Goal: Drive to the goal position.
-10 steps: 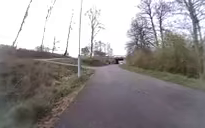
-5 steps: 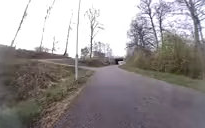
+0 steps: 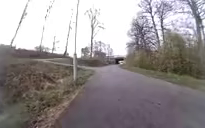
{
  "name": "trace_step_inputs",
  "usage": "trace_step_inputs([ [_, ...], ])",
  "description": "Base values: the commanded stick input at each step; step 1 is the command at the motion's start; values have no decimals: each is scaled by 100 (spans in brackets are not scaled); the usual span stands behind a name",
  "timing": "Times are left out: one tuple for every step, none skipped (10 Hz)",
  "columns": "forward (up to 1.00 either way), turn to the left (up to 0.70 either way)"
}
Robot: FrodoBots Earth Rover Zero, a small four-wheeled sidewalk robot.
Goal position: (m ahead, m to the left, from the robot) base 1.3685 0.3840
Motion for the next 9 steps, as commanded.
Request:
trace_step_inputs([
  [70, 0],
  [70, 0],
  [70, 0],
  [70, 0],
  [70, 0],
  [70, 0],
  [70, 0],
  [70, 0],
  [70, 0],
])
